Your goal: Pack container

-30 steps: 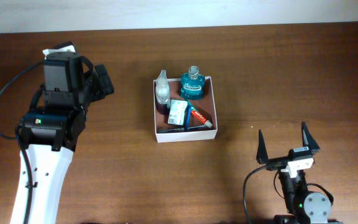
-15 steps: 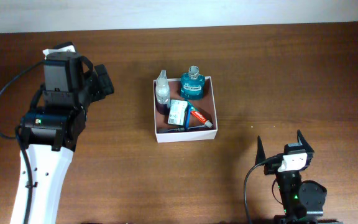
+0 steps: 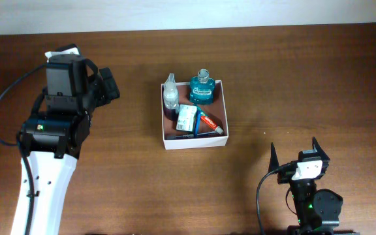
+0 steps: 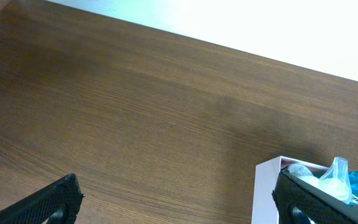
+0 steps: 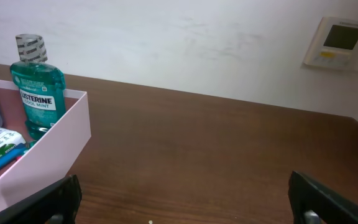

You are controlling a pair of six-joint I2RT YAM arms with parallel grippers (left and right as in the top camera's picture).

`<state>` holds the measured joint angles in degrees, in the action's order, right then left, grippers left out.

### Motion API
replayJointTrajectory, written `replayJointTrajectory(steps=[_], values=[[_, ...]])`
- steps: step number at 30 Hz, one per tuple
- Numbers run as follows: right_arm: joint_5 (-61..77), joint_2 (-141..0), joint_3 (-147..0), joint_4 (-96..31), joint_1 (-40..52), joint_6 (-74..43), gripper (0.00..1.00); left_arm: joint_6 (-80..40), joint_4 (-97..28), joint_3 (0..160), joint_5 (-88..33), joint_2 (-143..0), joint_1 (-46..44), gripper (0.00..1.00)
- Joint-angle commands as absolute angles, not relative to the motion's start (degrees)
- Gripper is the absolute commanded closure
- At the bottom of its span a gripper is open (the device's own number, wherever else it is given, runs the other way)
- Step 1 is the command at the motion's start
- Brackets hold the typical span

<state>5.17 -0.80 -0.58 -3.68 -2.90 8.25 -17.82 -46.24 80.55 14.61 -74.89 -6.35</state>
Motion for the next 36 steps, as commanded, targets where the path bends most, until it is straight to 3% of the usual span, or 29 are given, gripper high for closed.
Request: replayJointTrajectory(steps=[1,36], values=[[4.2,-0.2,-0.3,-4.1,-2.5,8.5,0.01,-18.4,-46.2,80.6,14.8,-75.2,-6.2,0.01],[4.2,-0.2,-0.3,-4.1,-2.5,8.5,0.01,-18.4,-46.4,80.5,11.9,-75.2,-6.2,0.01]])
